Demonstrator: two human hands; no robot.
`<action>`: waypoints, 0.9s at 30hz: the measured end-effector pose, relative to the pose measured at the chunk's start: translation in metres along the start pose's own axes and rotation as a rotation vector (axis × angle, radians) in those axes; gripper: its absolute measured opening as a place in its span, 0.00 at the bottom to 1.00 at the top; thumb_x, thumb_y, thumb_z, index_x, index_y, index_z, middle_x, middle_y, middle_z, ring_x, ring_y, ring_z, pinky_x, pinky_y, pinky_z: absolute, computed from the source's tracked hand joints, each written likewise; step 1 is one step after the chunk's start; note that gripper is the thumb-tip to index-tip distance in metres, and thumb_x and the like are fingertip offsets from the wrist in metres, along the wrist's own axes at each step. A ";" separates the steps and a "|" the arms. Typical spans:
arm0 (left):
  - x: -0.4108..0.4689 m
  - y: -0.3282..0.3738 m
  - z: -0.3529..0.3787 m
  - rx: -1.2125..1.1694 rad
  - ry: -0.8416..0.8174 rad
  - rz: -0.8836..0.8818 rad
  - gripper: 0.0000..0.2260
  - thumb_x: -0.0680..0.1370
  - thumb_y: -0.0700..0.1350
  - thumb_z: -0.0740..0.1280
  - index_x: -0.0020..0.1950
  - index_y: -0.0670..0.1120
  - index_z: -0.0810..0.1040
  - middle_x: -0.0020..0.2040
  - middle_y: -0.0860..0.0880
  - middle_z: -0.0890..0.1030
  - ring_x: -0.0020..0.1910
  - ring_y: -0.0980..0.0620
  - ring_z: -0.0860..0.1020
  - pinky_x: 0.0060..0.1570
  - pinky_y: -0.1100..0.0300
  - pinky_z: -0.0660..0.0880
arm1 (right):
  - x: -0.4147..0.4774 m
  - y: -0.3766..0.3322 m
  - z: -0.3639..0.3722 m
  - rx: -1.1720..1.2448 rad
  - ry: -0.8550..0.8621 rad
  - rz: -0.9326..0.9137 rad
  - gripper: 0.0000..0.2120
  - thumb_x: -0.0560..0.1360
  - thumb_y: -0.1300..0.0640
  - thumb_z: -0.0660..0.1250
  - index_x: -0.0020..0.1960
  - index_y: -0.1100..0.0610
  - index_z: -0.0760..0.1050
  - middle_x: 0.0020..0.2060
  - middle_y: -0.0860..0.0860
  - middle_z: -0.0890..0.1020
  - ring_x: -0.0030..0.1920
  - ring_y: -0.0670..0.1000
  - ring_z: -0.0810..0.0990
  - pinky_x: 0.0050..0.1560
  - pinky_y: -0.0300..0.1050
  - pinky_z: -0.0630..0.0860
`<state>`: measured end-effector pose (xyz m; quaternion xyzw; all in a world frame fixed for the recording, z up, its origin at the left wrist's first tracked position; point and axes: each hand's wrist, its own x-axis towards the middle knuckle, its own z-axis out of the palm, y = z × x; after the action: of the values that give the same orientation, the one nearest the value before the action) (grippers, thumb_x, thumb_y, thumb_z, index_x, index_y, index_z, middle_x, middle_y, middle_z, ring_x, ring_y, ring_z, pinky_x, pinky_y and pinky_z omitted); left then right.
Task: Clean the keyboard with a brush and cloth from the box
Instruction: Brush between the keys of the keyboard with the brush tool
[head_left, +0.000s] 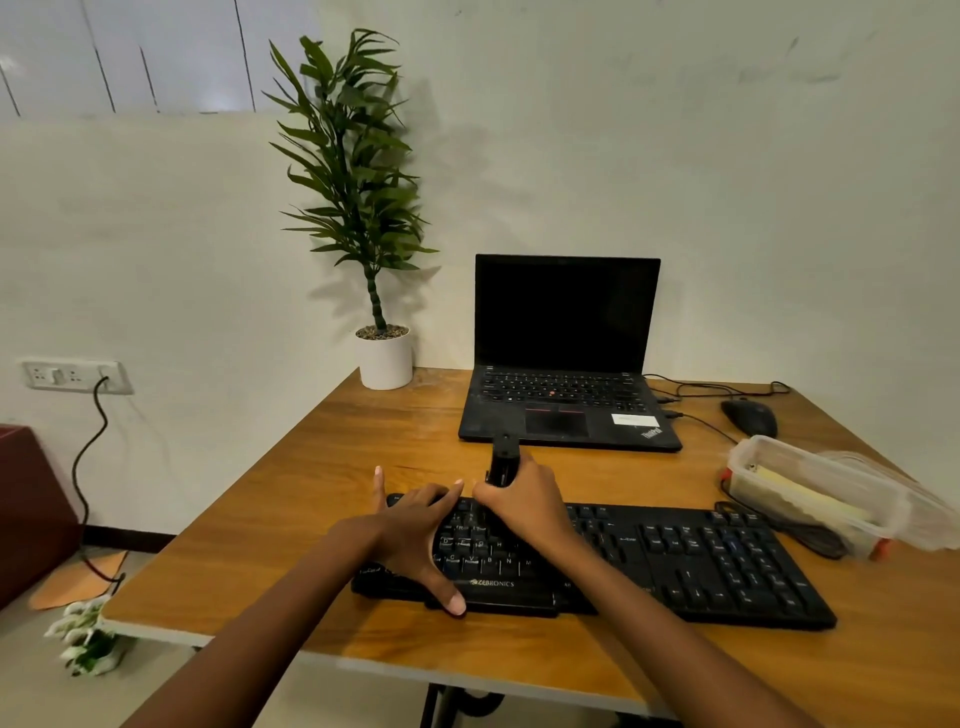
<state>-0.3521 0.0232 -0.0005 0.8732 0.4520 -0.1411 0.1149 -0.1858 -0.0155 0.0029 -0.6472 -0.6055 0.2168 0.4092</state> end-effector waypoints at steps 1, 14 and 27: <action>0.001 0.000 0.001 0.007 0.004 0.003 0.71 0.39 0.84 0.51 0.74 0.53 0.29 0.78 0.50 0.44 0.77 0.48 0.41 0.55 0.32 0.20 | -0.008 0.003 0.004 -0.009 -0.013 -0.005 0.12 0.67 0.51 0.69 0.47 0.53 0.71 0.37 0.49 0.78 0.37 0.50 0.78 0.38 0.48 0.77; -0.001 0.005 0.000 0.010 0.055 -0.013 0.57 0.65 0.69 0.69 0.75 0.50 0.32 0.78 0.49 0.43 0.77 0.47 0.41 0.58 0.30 0.23 | -0.011 0.008 -0.001 0.020 -0.034 -0.019 0.10 0.67 0.53 0.70 0.41 0.51 0.69 0.35 0.49 0.77 0.37 0.50 0.78 0.39 0.47 0.77; 0.000 0.004 0.001 0.013 0.059 -0.008 0.57 0.66 0.69 0.69 0.75 0.50 0.31 0.78 0.49 0.43 0.77 0.47 0.41 0.58 0.30 0.24 | -0.018 0.003 0.004 0.062 -0.066 -0.026 0.09 0.67 0.54 0.70 0.40 0.51 0.69 0.34 0.48 0.77 0.34 0.48 0.77 0.34 0.43 0.74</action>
<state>-0.3494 0.0206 -0.0007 0.8761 0.4576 -0.1186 0.0951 -0.1905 -0.0316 -0.0058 -0.6188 -0.6200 0.2514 0.4117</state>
